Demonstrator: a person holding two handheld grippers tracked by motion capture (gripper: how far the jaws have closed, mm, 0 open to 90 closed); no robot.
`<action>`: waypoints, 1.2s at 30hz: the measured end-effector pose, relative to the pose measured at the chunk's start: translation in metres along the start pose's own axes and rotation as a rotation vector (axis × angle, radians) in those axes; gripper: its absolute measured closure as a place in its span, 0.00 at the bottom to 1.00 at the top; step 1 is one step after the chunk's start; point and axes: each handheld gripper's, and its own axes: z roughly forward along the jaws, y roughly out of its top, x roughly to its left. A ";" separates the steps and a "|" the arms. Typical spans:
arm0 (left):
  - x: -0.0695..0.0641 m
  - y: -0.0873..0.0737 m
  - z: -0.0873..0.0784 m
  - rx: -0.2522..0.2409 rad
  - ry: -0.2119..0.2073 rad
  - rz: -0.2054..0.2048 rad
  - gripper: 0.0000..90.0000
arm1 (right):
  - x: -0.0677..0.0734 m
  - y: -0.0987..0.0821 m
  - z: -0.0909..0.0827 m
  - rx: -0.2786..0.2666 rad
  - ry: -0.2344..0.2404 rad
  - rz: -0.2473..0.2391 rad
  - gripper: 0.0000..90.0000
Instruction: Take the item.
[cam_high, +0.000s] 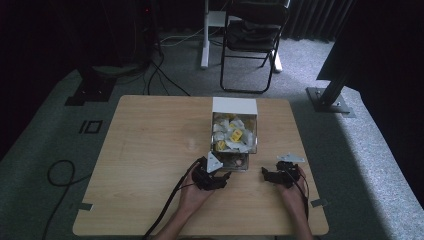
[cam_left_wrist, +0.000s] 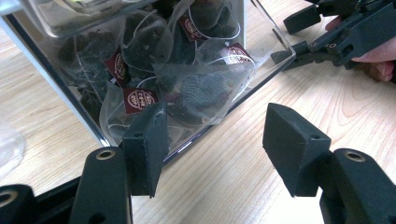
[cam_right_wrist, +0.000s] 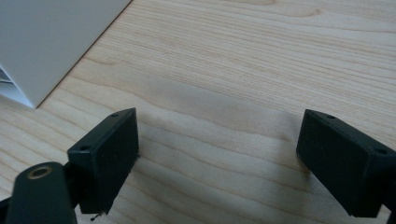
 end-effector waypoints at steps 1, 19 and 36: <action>0.000 0.000 0.000 -0.004 -0.001 -0.004 0.46 | 0.000 0.000 0.000 0.000 0.000 -0.001 0.14; -0.010 -0.007 -0.010 -0.008 -0.022 -0.004 0.46 | 0.000 0.000 0.000 -0.001 -0.001 -0.001 0.14; -0.019 -0.009 -0.014 0.007 0.007 0.026 0.57 | 0.000 0.000 0.000 -0.001 -0.001 -0.001 0.14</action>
